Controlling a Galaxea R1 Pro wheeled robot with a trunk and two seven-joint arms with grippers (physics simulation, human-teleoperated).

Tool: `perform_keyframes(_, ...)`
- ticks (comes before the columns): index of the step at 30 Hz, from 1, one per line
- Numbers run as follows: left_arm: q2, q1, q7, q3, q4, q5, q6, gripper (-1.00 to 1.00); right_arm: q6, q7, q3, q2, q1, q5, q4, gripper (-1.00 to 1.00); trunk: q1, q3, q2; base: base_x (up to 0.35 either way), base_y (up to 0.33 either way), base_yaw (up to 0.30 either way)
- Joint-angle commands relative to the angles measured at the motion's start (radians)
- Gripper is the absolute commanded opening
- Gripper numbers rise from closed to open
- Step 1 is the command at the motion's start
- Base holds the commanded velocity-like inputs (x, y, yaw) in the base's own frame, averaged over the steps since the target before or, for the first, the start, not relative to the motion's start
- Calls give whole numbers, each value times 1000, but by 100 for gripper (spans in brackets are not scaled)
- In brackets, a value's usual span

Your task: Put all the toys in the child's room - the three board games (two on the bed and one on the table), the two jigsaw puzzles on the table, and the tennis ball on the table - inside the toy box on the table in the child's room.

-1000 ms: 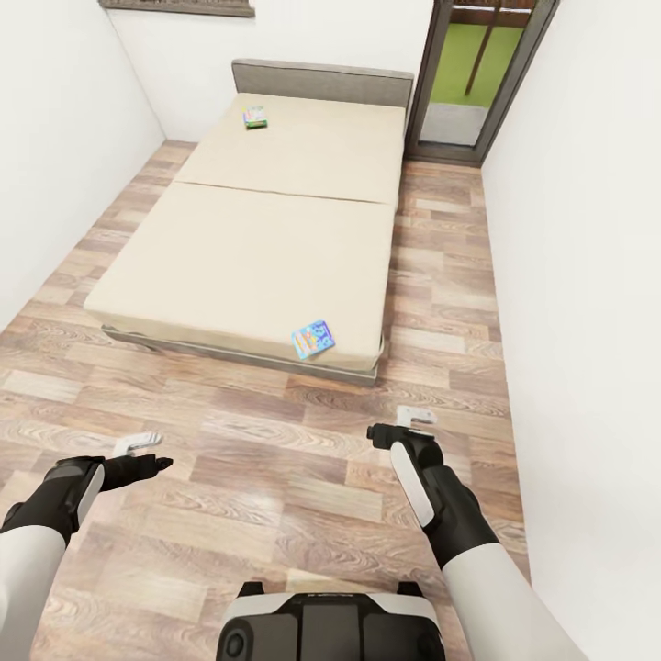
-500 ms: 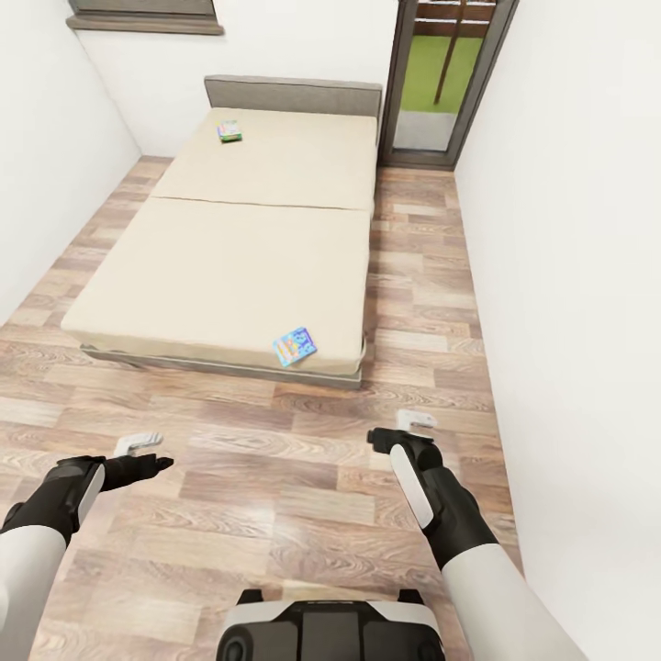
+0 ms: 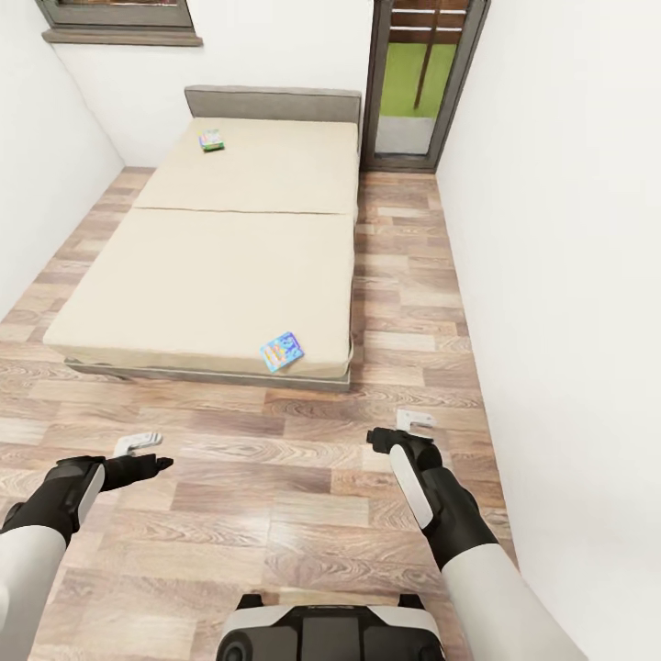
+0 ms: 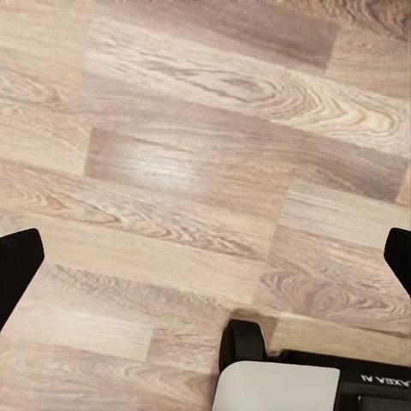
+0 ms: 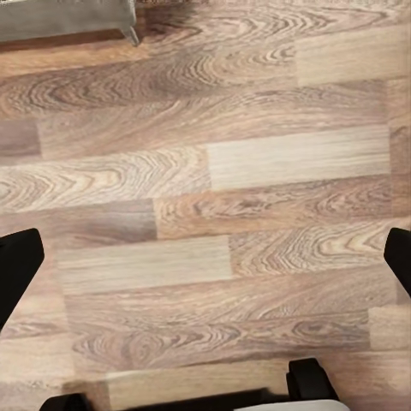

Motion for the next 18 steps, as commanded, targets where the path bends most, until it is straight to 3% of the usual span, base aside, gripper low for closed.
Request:
perform_keyframes(1,-1,-1,-9,6,-1,-11,4,100,2,-10,2,0,-1,-10,-1,100,1,0,-2,0,0,-11)
perform_keyframes(18,-1,-1,-10,6,-1,-11,4,100,2,-10,3,0,-1,-10,-1,100,1,27,-2,0,0,-2)
